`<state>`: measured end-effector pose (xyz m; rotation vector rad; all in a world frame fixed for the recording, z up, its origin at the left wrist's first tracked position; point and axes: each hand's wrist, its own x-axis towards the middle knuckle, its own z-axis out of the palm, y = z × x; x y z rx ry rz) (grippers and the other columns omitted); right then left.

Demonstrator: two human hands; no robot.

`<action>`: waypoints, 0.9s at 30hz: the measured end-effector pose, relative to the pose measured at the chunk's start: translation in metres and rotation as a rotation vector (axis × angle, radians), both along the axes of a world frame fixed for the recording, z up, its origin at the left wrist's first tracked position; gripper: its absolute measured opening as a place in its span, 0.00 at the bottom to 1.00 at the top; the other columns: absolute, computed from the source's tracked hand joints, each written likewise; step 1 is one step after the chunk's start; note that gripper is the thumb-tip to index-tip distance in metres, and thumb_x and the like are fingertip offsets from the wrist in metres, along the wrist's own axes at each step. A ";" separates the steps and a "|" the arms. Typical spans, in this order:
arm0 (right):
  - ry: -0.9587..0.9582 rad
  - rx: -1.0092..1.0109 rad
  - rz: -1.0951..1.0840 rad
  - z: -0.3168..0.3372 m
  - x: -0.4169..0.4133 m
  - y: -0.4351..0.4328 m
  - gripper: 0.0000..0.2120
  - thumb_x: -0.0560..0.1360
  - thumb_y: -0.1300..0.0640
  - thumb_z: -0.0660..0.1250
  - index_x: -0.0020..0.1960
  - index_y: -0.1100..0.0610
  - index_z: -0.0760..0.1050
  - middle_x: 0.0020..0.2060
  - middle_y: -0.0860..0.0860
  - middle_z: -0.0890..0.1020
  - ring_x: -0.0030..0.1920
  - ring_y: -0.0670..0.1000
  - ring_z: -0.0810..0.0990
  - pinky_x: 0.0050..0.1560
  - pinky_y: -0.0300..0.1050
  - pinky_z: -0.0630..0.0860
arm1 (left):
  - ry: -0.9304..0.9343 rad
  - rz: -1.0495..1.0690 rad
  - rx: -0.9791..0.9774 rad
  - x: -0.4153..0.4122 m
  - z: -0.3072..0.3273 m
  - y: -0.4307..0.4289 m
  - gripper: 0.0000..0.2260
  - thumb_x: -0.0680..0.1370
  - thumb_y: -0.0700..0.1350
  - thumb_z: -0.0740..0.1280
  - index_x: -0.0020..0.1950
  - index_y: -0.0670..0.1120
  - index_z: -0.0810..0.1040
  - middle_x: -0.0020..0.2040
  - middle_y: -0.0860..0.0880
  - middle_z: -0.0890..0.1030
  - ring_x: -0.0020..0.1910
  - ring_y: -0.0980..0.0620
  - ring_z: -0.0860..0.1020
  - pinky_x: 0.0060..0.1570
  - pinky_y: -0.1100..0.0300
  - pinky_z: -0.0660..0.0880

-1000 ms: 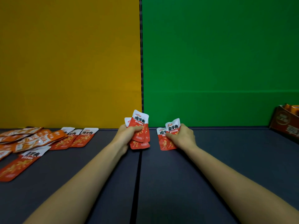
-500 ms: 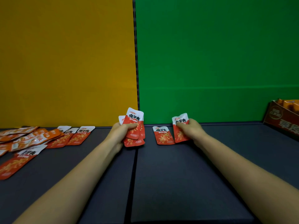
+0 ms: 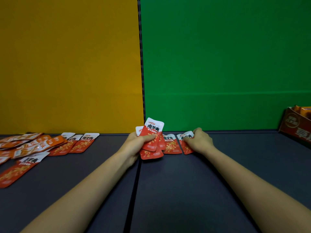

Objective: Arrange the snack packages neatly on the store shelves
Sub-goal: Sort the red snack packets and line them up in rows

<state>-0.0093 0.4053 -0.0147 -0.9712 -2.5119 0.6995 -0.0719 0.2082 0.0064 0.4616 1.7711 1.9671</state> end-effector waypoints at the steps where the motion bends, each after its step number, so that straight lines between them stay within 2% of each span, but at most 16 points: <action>1: 0.013 0.025 -0.002 -0.001 -0.001 -0.001 0.25 0.75 0.45 0.64 0.63 0.62 0.67 0.62 0.58 0.75 0.62 0.59 0.74 0.60 0.49 0.69 | 0.000 -0.007 0.000 0.002 0.000 0.001 0.05 0.74 0.39 0.70 0.46 0.47 0.75 0.41 0.47 0.83 0.30 0.55 0.81 0.34 0.60 0.80; 4: 0.011 0.074 0.016 -0.002 0.001 -0.003 0.25 0.75 0.45 0.62 0.63 0.63 0.67 0.62 0.59 0.73 0.62 0.60 0.73 0.60 0.50 0.69 | 0.001 -0.018 0.000 0.006 0.000 0.002 0.06 0.74 0.39 0.70 0.47 0.47 0.74 0.41 0.47 0.83 0.34 0.53 0.81 0.37 0.58 0.80; 7: -0.055 0.295 0.004 0.003 0.009 -0.009 0.26 0.78 0.42 0.55 0.64 0.62 0.67 0.63 0.59 0.71 0.63 0.60 0.71 0.62 0.53 0.66 | -0.005 -0.030 0.023 0.007 0.000 0.001 0.06 0.74 0.40 0.70 0.48 0.47 0.74 0.42 0.47 0.83 0.33 0.54 0.82 0.36 0.59 0.80; 9: 0.054 0.354 0.059 0.012 0.015 -0.015 0.23 0.79 0.44 0.54 0.62 0.60 0.72 0.60 0.58 0.72 0.62 0.58 0.72 0.63 0.52 0.65 | -0.012 -0.044 0.049 0.008 0.001 0.001 0.06 0.74 0.40 0.69 0.48 0.47 0.75 0.41 0.48 0.83 0.32 0.54 0.82 0.35 0.60 0.81; 11: 0.198 0.154 0.225 0.019 0.019 -0.023 0.20 0.80 0.45 0.54 0.57 0.58 0.77 0.56 0.57 0.76 0.59 0.57 0.74 0.61 0.49 0.67 | -0.012 -0.071 0.064 0.011 0.002 0.001 0.06 0.75 0.40 0.69 0.49 0.46 0.75 0.42 0.47 0.83 0.32 0.55 0.82 0.33 0.61 0.81; 13: 0.233 -0.133 0.387 0.022 0.022 -0.036 0.18 0.79 0.46 0.57 0.50 0.57 0.80 0.50 0.55 0.81 0.53 0.54 0.78 0.57 0.47 0.72 | -0.006 -0.101 0.076 0.014 0.001 0.002 0.08 0.75 0.40 0.68 0.53 0.45 0.75 0.43 0.46 0.83 0.32 0.55 0.82 0.33 0.62 0.81; 15: 0.245 -0.313 0.446 0.020 0.024 -0.047 0.13 0.77 0.47 0.62 0.42 0.55 0.78 0.40 0.50 0.82 0.41 0.48 0.80 0.47 0.42 0.75 | 0.002 -0.124 0.088 0.016 -0.001 0.003 0.08 0.75 0.39 0.68 0.54 0.44 0.75 0.44 0.46 0.83 0.32 0.55 0.83 0.34 0.62 0.81; 17: 0.283 -0.406 0.446 0.018 0.023 -0.050 0.11 0.76 0.50 0.65 0.37 0.53 0.75 0.36 0.48 0.81 0.36 0.46 0.78 0.44 0.40 0.74 | 0.004 -0.139 0.081 0.016 -0.002 0.002 0.09 0.75 0.40 0.68 0.54 0.44 0.76 0.44 0.46 0.83 0.33 0.55 0.83 0.35 0.61 0.81; 20: 0.312 -0.484 0.395 0.021 0.023 -0.041 0.11 0.76 0.53 0.66 0.35 0.54 0.73 0.33 0.50 0.79 0.33 0.47 0.76 0.36 0.41 0.74 | -0.002 -0.138 0.066 0.015 -0.002 0.002 0.09 0.75 0.40 0.68 0.54 0.44 0.75 0.45 0.45 0.83 0.34 0.54 0.83 0.37 0.59 0.81; 22: 0.353 -0.479 0.303 0.028 0.028 -0.024 0.12 0.75 0.55 0.67 0.34 0.54 0.72 0.35 0.52 0.79 0.38 0.51 0.76 0.43 0.48 0.76 | -0.024 -0.125 0.097 0.012 -0.001 0.000 0.09 0.76 0.40 0.67 0.55 0.44 0.75 0.48 0.43 0.83 0.35 0.52 0.84 0.38 0.57 0.82; 23: 0.371 -0.480 0.258 0.031 0.032 -0.012 0.11 0.75 0.55 0.67 0.34 0.54 0.72 0.37 0.53 0.80 0.40 0.52 0.76 0.47 0.49 0.75 | -0.036 -0.122 0.120 0.010 -0.001 -0.001 0.09 0.77 0.39 0.66 0.56 0.43 0.74 0.49 0.42 0.83 0.36 0.51 0.84 0.38 0.57 0.82; 24: 0.370 -0.474 0.223 0.034 0.039 0.000 0.11 0.75 0.56 0.66 0.35 0.54 0.72 0.38 0.54 0.81 0.41 0.52 0.76 0.48 0.47 0.73 | -0.042 -0.122 0.134 0.009 0.000 -0.003 0.09 0.77 0.39 0.65 0.57 0.43 0.74 0.49 0.42 0.83 0.36 0.50 0.85 0.36 0.57 0.82; 27: 0.261 -0.430 0.161 0.031 0.060 0.032 0.11 0.77 0.57 0.64 0.35 0.56 0.72 0.36 0.52 0.78 0.35 0.48 0.73 0.40 0.41 0.68 | -0.039 -0.119 0.128 0.008 0.000 -0.004 0.08 0.77 0.38 0.64 0.56 0.43 0.74 0.43 0.45 0.85 0.35 0.50 0.85 0.32 0.58 0.81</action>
